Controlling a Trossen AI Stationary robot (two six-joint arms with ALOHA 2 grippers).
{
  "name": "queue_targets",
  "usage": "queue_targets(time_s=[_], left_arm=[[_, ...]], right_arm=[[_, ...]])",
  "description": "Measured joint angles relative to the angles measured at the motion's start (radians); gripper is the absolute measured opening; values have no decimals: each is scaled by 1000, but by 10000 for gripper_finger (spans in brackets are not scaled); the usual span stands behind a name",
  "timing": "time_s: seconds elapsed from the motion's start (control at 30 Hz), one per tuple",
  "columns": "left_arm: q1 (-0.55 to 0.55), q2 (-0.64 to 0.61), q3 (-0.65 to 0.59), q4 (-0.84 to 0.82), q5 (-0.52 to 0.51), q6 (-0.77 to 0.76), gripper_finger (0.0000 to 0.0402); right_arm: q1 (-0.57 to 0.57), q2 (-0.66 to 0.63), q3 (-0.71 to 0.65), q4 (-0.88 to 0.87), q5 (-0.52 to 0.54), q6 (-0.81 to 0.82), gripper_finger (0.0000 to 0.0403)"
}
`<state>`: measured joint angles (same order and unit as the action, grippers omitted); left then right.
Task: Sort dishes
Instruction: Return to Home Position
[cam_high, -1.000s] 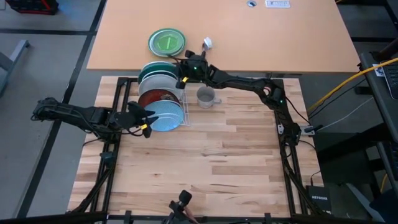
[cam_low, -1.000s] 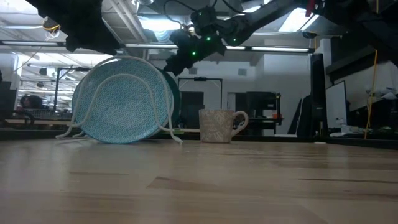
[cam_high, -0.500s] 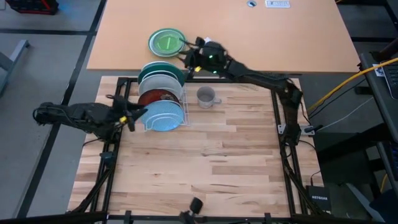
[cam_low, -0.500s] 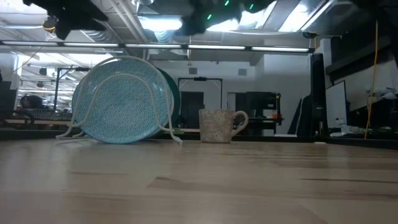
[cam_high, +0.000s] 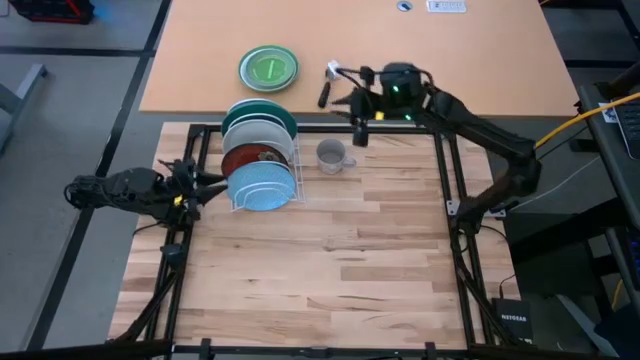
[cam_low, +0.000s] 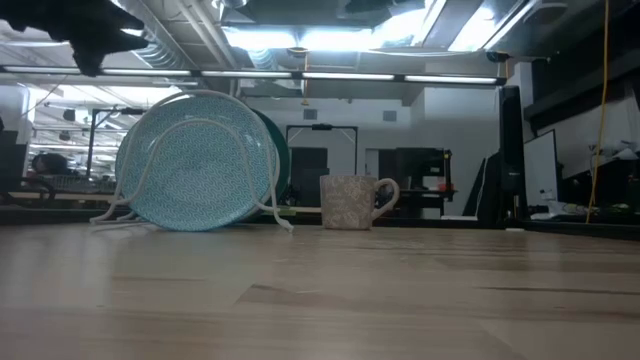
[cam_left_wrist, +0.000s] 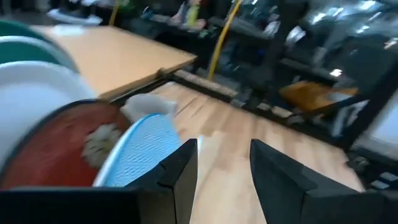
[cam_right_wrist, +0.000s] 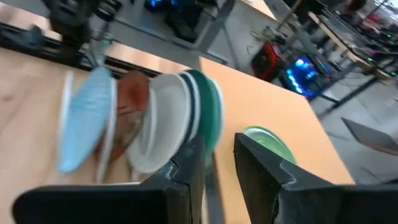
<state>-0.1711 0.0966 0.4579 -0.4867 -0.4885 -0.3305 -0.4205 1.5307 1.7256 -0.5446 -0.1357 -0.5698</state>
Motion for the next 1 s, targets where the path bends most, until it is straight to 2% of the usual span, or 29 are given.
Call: queue_targets(time_s=[0.2, 0.3, 0.6, 0.8, 0.87, 1.0], left_arm=[[0, -73, -137, 209, 143, 100, 137], [0, -90, -185, 272, 193, 128, 137], [0, -92, -257, 314, 198, 133, 137], [0, -92, -276, 315, 198, 132, 137], [0, -92, -276, 316, 198, 134, 137], [0, -92, -276, 316, 198, 129, 137]], right_arm=[[62, -179, -350, 215, -5, 64, 92], [104, -273, -558, 382, 31, 122, 92], [238, -467, -1098, 986, 95, 286, 92], [316, -483, -1302, 1250, 234, 329, 92], [326, -484, -1336, 1279, 273, 330, 92], [325, -547, -1385, 1281, 275, 363, 92]])
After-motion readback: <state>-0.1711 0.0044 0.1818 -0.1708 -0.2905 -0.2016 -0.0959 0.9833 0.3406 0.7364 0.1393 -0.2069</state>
